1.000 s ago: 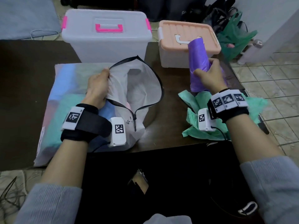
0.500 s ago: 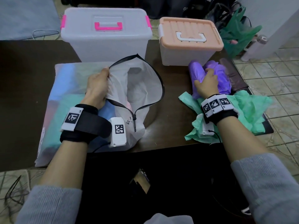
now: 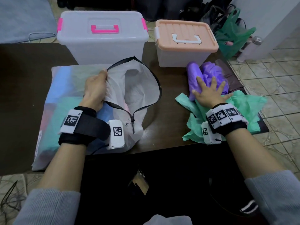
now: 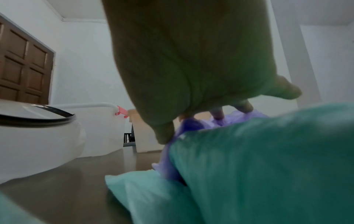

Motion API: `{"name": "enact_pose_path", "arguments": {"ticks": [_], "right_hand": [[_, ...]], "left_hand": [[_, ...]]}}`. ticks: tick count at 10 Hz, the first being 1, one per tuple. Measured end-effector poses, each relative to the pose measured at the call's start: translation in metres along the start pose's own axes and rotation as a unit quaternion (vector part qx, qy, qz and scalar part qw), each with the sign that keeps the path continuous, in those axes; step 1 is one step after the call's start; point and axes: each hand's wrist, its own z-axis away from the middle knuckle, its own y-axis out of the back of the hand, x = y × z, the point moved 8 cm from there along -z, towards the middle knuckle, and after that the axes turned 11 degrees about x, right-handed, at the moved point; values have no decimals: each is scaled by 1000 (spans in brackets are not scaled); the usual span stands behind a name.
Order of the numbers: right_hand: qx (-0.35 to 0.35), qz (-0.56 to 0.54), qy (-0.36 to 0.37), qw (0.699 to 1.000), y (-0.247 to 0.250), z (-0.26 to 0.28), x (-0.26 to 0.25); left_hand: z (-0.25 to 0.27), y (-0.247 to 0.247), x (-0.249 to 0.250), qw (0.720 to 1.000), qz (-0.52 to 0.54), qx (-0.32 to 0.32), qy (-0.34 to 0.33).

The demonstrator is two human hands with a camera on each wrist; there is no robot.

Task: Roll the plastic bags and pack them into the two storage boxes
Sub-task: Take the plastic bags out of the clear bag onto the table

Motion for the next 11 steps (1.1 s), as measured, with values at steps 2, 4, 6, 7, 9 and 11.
{"name": "enact_pose_path", "arguments": {"ticks": [2, 4, 6, 7, 9, 11], "right_hand": [[6, -42, 7, 999, -12, 9, 8], [73, -12, 30, 997, -11, 18, 3], [71, 6, 33, 997, -14, 18, 2], [72, 7, 34, 997, -13, 19, 1], [73, 10, 37, 997, -13, 20, 0], [69, 18, 37, 997, -14, 20, -1]], "left_hand": [[36, -27, 30, 950, -236, -10, -206], [72, -52, 40, 919, -306, -105, -225], [38, 65, 44, 899, -392, 129, -146], [28, 109, 3, 897, -417, 147, 17], [28, 123, -14, 895, -399, 193, 56], [47, 96, -10, 883, -429, 187, -26]]}}
